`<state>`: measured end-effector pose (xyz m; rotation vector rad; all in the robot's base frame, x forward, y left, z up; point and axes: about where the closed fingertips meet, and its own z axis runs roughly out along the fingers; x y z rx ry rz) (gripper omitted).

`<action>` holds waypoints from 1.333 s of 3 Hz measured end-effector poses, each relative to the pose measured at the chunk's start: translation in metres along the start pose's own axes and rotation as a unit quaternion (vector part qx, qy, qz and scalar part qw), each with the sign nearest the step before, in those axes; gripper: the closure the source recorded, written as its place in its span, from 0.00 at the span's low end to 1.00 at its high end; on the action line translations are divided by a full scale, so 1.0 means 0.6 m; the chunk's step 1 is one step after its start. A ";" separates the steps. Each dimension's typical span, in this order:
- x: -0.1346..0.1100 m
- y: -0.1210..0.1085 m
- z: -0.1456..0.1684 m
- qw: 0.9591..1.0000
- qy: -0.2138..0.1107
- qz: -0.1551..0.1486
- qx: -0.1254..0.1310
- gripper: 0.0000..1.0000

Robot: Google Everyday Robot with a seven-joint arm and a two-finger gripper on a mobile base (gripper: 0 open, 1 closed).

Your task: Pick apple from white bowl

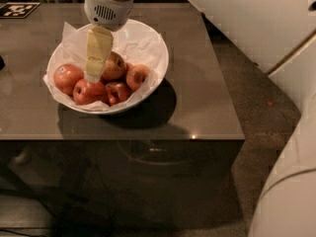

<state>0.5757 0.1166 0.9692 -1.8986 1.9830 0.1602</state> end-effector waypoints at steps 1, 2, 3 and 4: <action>-0.001 -0.020 -0.001 1.000 -0.006 -0.001 0.006 0.00; 0.010 -0.045 0.017 1.000 0.000 -0.002 0.009 0.00; 0.021 -0.056 0.037 1.000 0.009 0.002 0.002 0.00; 0.026 -0.054 0.053 1.000 0.013 0.005 -0.008 0.00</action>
Offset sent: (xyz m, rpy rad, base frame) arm 0.0485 -0.0112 -0.0170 -0.0204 -0.0182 -0.0062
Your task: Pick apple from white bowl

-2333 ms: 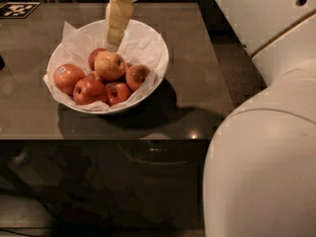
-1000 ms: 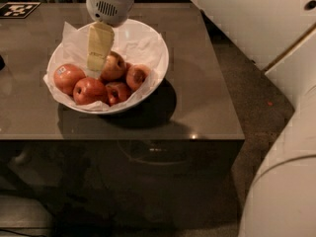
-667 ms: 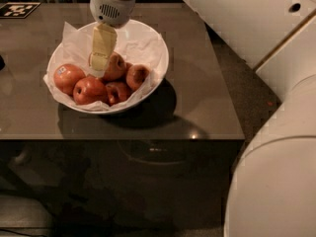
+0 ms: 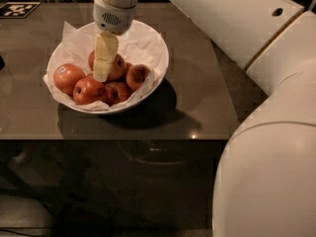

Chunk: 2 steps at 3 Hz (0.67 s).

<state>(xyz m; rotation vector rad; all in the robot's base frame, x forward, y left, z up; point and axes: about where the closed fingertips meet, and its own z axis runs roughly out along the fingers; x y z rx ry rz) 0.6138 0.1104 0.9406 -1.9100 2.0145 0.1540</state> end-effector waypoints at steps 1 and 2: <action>0.003 0.003 0.012 1.000 0.003 0.003 -0.008 0.00; 0.002 0.003 0.019 1.000 0.007 -0.005 0.001 0.00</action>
Offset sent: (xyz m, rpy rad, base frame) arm -0.0008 0.0008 -0.0128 -0.0325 -0.0323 0.0135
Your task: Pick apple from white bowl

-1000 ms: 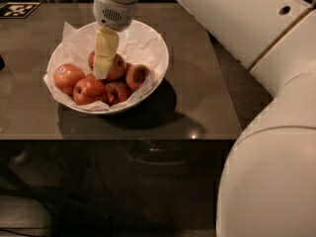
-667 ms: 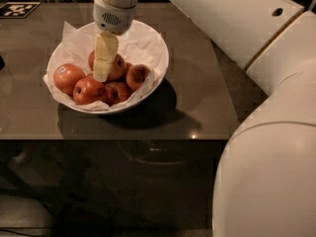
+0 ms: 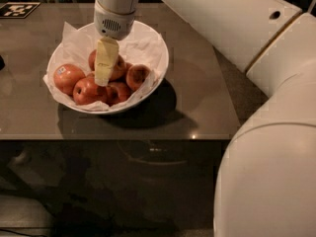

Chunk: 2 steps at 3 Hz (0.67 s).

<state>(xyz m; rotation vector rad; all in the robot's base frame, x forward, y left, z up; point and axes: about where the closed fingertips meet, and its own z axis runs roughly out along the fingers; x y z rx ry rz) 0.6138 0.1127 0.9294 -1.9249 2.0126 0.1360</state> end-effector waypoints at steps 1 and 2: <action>0.000 0.000 0.000 1.000 0.000 0.000 0.000 0.19; 0.000 0.000 0.000 1.000 0.000 0.000 0.000 0.43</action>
Offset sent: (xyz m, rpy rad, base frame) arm 0.0000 0.0000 0.0000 0.0000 0.0000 0.0000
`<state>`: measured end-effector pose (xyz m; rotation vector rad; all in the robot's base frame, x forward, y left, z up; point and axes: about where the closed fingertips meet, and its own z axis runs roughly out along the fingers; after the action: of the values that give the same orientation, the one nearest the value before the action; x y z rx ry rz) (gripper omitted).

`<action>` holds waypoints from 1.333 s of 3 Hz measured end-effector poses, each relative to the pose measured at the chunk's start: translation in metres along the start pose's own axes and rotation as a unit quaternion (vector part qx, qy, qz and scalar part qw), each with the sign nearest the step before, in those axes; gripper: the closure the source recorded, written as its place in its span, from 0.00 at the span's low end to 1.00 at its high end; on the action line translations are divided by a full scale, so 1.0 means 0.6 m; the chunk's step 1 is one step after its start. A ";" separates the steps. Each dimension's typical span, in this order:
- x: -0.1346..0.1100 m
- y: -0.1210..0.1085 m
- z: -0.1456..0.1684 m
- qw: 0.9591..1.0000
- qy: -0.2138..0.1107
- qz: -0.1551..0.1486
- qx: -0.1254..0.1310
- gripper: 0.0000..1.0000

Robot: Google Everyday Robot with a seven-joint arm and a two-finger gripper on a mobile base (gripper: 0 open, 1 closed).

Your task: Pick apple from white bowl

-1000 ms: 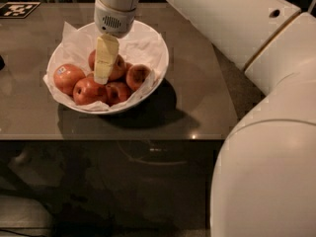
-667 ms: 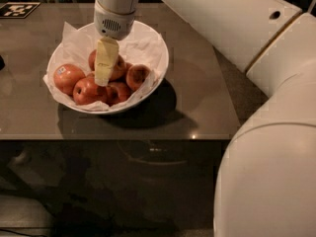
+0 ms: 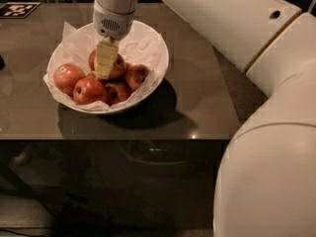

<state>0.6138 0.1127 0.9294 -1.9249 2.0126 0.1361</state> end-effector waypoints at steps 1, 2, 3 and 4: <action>0.000 0.000 0.000 1.000 0.000 0.000 0.000 0.64; 0.000 0.000 0.000 1.000 0.000 0.000 0.000 0.89; 0.003 -0.010 -0.011 1.000 -0.015 -0.006 -0.005 1.00; 0.015 -0.031 -0.070 0.999 -0.043 -0.018 0.001 1.00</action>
Offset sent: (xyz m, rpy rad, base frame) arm 0.0000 0.0000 0.0000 0.0000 0.0000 0.0000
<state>0.6239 0.0900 0.9692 -1.9186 1.9213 0.2056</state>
